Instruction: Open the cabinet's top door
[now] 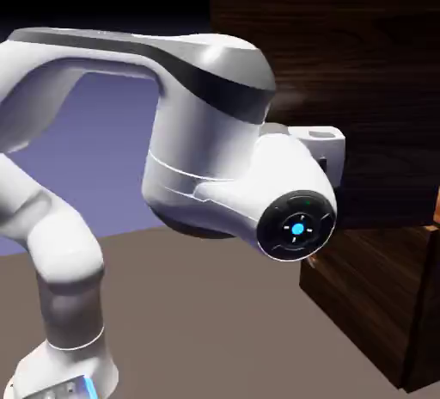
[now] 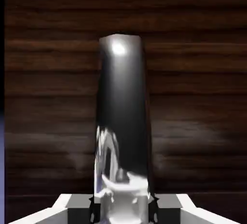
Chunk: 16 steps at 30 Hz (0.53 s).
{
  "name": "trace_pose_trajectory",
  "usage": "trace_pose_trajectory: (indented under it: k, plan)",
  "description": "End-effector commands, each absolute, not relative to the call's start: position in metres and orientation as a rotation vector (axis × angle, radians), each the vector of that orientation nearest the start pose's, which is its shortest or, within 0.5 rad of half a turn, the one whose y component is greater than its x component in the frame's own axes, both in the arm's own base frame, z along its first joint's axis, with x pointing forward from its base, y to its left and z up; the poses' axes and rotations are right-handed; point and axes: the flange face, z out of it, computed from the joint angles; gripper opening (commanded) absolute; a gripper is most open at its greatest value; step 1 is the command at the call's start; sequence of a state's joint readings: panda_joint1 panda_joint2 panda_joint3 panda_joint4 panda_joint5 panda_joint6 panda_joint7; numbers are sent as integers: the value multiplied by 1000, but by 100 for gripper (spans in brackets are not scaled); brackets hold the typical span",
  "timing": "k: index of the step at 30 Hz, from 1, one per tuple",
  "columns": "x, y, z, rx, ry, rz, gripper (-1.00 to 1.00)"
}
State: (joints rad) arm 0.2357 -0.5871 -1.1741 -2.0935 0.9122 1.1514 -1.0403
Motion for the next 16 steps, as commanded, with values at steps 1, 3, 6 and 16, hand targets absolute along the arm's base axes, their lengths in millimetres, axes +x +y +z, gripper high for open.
trace_pose_trajectory:
  k: [1, 3, 6, 16]
  plan:
    - [249, -329, 571, -1581, -408, -830, -100]
    - [251, -339, 571, -1572, -431, -806, -100]
    - [254, -353, 571, -1558, -463, -774, -100]
    - [269, -401, 572, -1505, -571, -661, -100]
